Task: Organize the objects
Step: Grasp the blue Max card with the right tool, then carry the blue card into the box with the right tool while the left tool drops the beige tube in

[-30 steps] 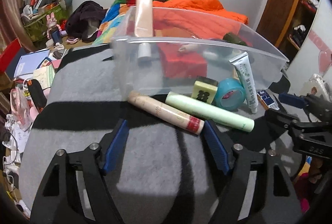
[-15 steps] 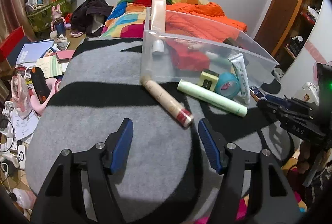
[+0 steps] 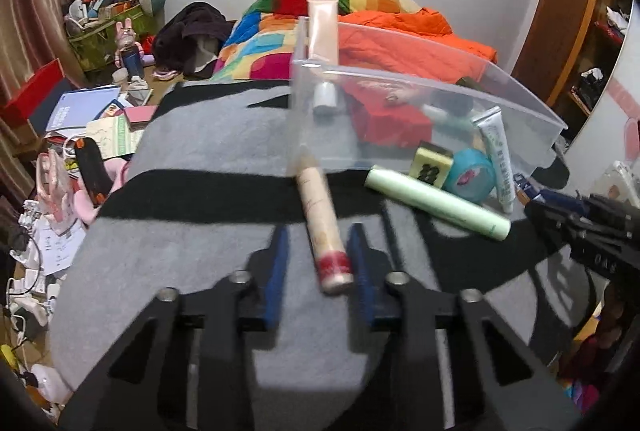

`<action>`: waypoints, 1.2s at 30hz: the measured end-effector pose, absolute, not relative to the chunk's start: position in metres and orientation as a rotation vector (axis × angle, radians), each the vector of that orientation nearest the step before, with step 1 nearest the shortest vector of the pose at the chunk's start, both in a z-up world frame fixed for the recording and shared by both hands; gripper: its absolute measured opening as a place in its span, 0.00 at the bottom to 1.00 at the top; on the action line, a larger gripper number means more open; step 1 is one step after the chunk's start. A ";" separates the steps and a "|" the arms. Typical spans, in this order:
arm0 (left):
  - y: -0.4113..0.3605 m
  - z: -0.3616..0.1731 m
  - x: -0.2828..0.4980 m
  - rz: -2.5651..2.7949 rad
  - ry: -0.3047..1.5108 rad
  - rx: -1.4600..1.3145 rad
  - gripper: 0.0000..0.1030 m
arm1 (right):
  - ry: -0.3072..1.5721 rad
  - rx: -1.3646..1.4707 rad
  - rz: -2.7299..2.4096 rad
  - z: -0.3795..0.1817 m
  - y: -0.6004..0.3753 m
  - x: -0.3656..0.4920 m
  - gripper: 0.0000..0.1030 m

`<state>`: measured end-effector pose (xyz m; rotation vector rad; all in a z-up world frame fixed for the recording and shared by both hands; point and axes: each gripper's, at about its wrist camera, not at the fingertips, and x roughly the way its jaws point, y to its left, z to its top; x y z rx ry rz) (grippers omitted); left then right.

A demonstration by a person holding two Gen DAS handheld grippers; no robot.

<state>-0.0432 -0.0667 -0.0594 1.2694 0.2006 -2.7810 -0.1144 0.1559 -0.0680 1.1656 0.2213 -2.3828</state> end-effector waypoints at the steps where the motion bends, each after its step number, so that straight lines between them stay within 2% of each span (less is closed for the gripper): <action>1: -0.069 -0.059 -0.040 -2.785 0.205 1.272 0.20 | 0.226 1.163 -2.387 -0.068 0.155 -0.115 0.28; 5: -0.077 -0.058 -0.036 -2.801 0.248 1.288 0.19 | 0.240 1.141 -2.410 -0.070 0.151 -0.117 0.28; 8: -0.075 -0.059 -0.042 -2.800 0.230 1.289 0.19 | 0.244 1.133 -2.413 -0.069 0.151 -0.115 0.24; 12: -0.071 -0.062 -0.054 -2.809 0.202 1.270 0.19 | 0.237 1.131 -2.407 -0.067 0.152 -0.111 0.24; 15: -0.068 -0.062 -0.055 -2.811 0.181 1.256 0.14 | 0.225 1.107 -2.411 -0.060 0.153 -0.106 0.24; 19: -0.068 -0.058 -0.047 -2.828 0.195 1.250 0.14 | 0.185 1.058 -2.419 -0.044 0.158 -0.101 0.24; 27: -0.061 -0.026 -0.031 -2.903 0.207 1.163 0.14 | 0.113 0.951 -2.438 -0.011 0.161 -0.098 0.24; 36: -0.051 0.014 -0.048 -3.010 0.224 1.059 0.14 | 0.091 0.830 -2.491 0.024 0.155 -0.115 0.24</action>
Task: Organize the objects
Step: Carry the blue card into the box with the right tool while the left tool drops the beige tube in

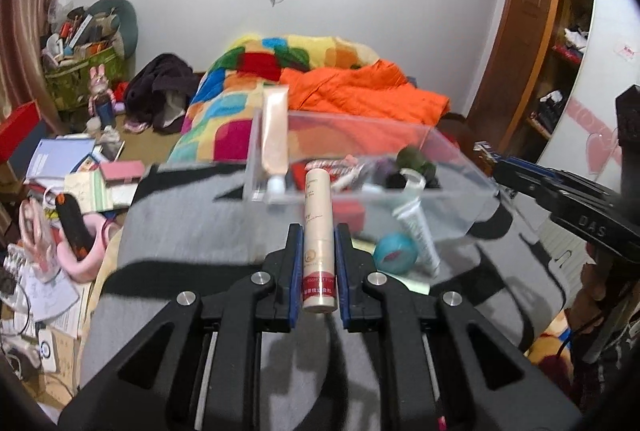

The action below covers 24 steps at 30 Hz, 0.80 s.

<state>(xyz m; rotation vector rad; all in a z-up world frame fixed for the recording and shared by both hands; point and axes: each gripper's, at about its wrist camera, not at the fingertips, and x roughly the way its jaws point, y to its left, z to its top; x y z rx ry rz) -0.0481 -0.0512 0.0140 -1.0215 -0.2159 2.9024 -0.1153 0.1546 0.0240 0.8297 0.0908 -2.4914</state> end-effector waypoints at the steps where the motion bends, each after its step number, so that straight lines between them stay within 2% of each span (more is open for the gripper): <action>1: -0.050 0.017 -0.051 2.904 -0.212 -1.010 0.14 | 0.087 0.817 -2.497 0.028 0.154 -0.120 0.24; 7: -0.047 0.024 -0.086 2.876 -0.213 -1.013 0.14 | 0.106 0.850 -2.505 0.029 0.142 -0.147 0.24; 15: -0.053 0.005 -0.130 2.816 -0.234 -1.127 0.14 | 0.116 0.974 -2.462 0.001 0.126 -0.182 0.24; 18: -0.057 -0.001 -0.140 2.762 -0.303 -1.159 0.14 | 0.141 0.996 -2.460 -0.009 0.120 -0.190 0.24; 24: -0.054 0.003 -0.139 2.786 -0.277 -1.138 0.14 | 0.175 1.048 -2.442 -0.022 0.113 -0.194 0.24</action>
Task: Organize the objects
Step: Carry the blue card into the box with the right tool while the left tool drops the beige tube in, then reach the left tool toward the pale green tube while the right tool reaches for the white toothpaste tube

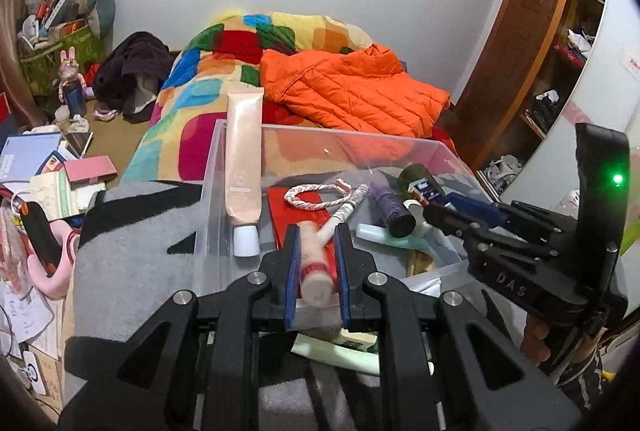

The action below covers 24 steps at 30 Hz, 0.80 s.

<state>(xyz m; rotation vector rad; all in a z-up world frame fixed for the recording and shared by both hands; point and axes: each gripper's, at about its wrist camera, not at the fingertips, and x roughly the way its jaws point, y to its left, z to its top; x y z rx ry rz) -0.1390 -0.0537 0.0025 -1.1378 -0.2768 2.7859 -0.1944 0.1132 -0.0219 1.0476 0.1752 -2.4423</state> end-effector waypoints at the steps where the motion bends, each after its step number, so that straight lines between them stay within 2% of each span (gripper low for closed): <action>1: -0.052 0.004 -0.138 2.790 -0.263 -1.134 0.15 | 0.179 1.052 -2.434 -0.022 0.113 -0.194 0.24; 3: -0.048 0.007 -0.134 2.799 -0.237 -1.122 0.17 | 0.183 1.053 -2.405 -0.021 0.114 -0.191 0.24; 5: -0.045 0.009 -0.130 2.814 -0.209 -1.109 0.25 | 0.182 1.046 -2.393 -0.018 0.115 -0.187 0.24; 7: -0.042 0.011 -0.123 2.826 -0.193 -1.090 0.39 | 0.184 1.035 -2.390 -0.016 0.117 -0.183 0.26; 10: -0.039 0.015 -0.114 2.844 -0.183 -1.062 0.55 | 0.186 1.007 -2.403 -0.010 0.120 -0.176 0.33; 13: -0.035 0.016 -0.105 2.864 -0.148 -1.052 0.65 | 0.183 0.988 -2.415 -0.005 0.125 -0.169 0.34; 19: -0.022 -0.001 -0.086 2.769 -0.123 -1.122 0.67 | 0.154 0.967 -2.390 -0.001 0.137 -0.149 0.35; 24: 0.001 -0.028 -0.083 2.699 -0.007 -1.237 0.67 | 0.175 0.967 -2.358 -0.005 0.144 -0.131 0.35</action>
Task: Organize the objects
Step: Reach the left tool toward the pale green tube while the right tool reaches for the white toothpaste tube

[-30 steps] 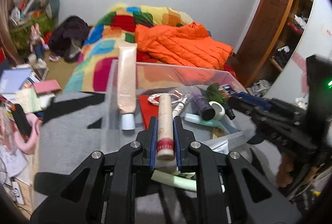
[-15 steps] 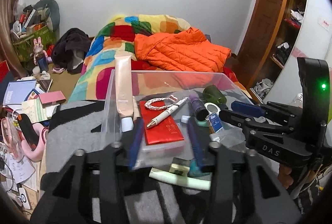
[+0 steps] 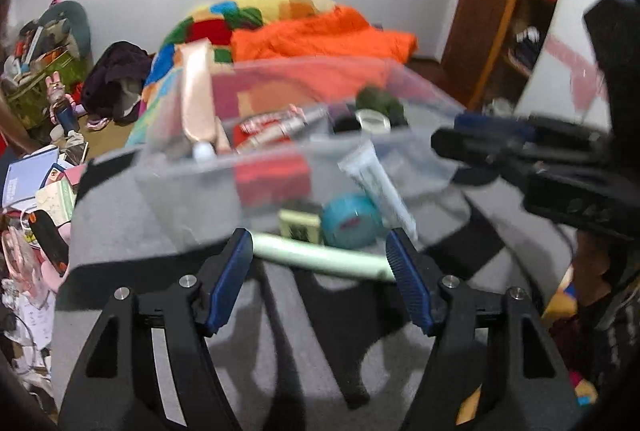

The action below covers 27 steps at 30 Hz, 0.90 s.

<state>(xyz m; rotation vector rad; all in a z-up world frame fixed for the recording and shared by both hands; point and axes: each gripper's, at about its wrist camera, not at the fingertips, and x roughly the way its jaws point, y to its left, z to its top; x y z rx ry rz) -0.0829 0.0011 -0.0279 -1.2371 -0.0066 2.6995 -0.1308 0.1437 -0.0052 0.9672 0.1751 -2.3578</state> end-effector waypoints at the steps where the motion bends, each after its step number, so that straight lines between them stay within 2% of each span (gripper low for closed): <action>1: 0.006 -0.032 -0.084 2.689 0.011 -1.261 0.67 | 0.183 0.972 -2.354 -0.007 0.144 -0.129 0.35; 3: 0.016 -0.038 -0.089 2.668 0.034 -1.297 0.67 | 0.191 0.981 -2.351 -0.010 0.146 -0.126 0.35; 6: 0.027 -0.044 -0.093 2.680 0.061 -1.315 0.78 | 0.184 0.997 -2.346 -0.014 0.151 -0.123 0.35; 7: 0.029 -0.045 -0.094 2.697 0.075 -1.315 0.78 | 0.184 1.002 -2.343 -0.015 0.152 -0.123 0.35; 9: 0.030 -0.050 -0.093 2.717 0.088 -1.336 0.78 | 0.189 1.017 -2.333 -0.019 0.153 -0.123 0.35; 13: 0.016 -0.054 -0.082 2.715 0.024 -1.351 0.69 | 0.172 1.064 -2.281 -0.030 0.152 -0.124 0.35; 17: -0.011 -0.058 -0.064 2.733 -0.076 -1.377 0.69 | 0.137 1.109 -2.217 -0.042 0.146 -0.126 0.35; 22: -0.036 -0.052 -0.043 2.778 -0.186 -1.363 0.70 | 0.201 1.106 -2.207 -0.049 0.132 -0.126 0.35; 27: -0.038 -0.050 -0.055 2.751 -0.280 -1.355 0.75 | 0.250 1.135 -2.194 -0.059 0.117 -0.127 0.34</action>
